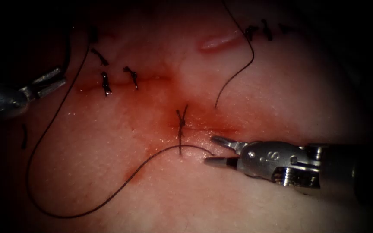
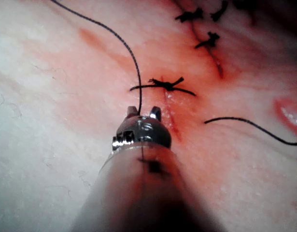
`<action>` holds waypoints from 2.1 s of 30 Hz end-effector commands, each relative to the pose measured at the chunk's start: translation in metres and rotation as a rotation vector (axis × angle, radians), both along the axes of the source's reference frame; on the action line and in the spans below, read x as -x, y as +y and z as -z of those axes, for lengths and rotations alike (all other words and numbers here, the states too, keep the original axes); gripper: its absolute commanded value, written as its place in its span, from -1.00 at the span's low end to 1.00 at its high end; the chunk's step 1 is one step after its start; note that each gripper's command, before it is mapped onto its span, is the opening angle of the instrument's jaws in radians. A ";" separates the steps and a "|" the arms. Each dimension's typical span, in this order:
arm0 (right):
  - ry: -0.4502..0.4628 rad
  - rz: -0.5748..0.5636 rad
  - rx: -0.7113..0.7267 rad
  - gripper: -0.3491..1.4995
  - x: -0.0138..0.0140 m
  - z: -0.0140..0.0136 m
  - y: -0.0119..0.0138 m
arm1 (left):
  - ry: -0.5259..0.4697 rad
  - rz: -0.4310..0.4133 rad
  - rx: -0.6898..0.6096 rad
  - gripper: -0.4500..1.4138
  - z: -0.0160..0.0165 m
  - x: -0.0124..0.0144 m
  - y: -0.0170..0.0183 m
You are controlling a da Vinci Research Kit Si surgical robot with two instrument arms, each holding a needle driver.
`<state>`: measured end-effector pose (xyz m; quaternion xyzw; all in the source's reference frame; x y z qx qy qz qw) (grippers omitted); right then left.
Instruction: Wound Closure
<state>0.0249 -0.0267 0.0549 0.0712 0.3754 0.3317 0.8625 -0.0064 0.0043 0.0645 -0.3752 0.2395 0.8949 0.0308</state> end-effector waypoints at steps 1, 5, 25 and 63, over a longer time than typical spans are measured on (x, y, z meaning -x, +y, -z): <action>0.002 0.001 0.002 -1.00 -0.0012 -0.0003 0.0000 | -0.001 0.000 0.002 -0.84 -0.0005 0.0006 0.0003; -0.043 0.083 0.119 -1.00 -0.0012 0.0003 -0.0003 | -0.001 0.000 0.002 -0.84 -0.0005 0.0006 0.0003; 0.253 0.602 0.099 -1.00 -0.0076 0.0155 -0.0091 | -0.001 0.000 0.003 -0.84 -0.0006 0.0006 0.0002; 0.355 0.443 0.304 0.91 0.0050 0.0098 0.0036 | 0.000 -0.001 0.001 -0.78 -0.0005 0.0002 0.0003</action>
